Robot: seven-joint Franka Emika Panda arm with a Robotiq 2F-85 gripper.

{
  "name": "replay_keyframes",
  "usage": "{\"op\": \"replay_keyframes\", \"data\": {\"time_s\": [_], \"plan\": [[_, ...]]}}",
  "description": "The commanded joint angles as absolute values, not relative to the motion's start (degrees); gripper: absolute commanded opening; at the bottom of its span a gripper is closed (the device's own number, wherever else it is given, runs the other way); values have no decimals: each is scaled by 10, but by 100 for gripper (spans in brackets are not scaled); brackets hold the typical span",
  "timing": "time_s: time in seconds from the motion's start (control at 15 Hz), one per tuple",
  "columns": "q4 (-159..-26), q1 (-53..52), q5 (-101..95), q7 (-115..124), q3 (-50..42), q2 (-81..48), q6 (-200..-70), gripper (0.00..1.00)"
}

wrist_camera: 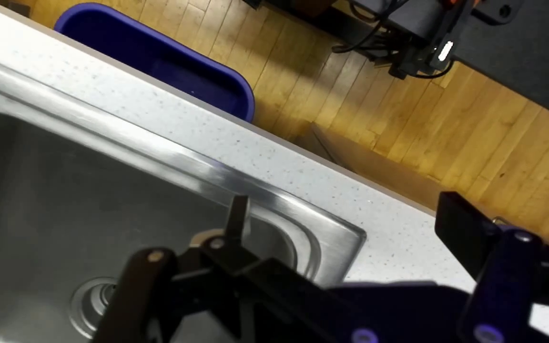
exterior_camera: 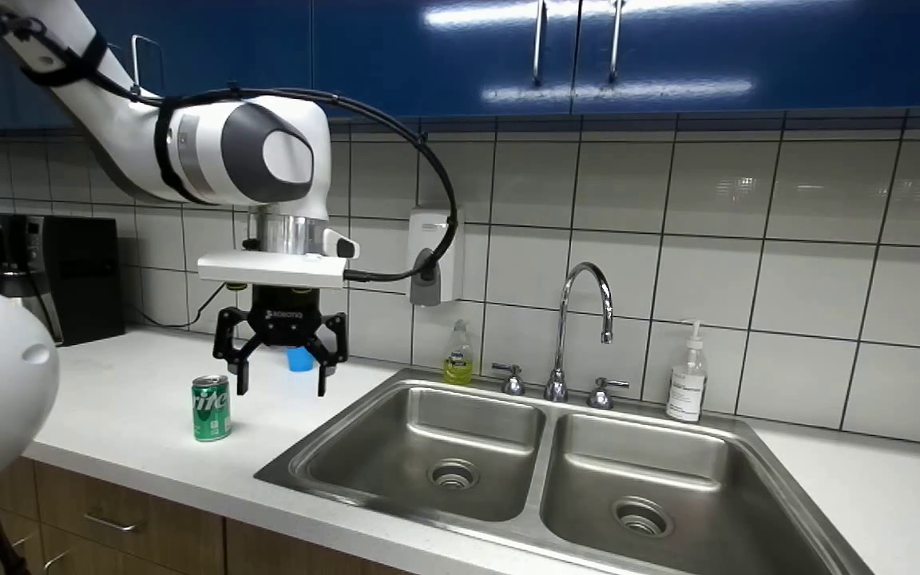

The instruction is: Put the green can inside the sink.

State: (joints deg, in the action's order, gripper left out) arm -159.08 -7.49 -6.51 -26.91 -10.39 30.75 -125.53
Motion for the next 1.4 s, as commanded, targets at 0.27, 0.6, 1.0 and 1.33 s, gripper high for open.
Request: {"op": "replay_keyframes", "data": {"time_s": [0.27,0.6,1.0,1.33], "plan": [[-1581,-128,7,-270,-46,213,-1320,100],[-1577,-141,18,-231,6,161,-1373,100],[-1545,-162,34,-217,54,92,-1414,100],[-1491,-157,38,-217,72,38,-1425,100]]}}
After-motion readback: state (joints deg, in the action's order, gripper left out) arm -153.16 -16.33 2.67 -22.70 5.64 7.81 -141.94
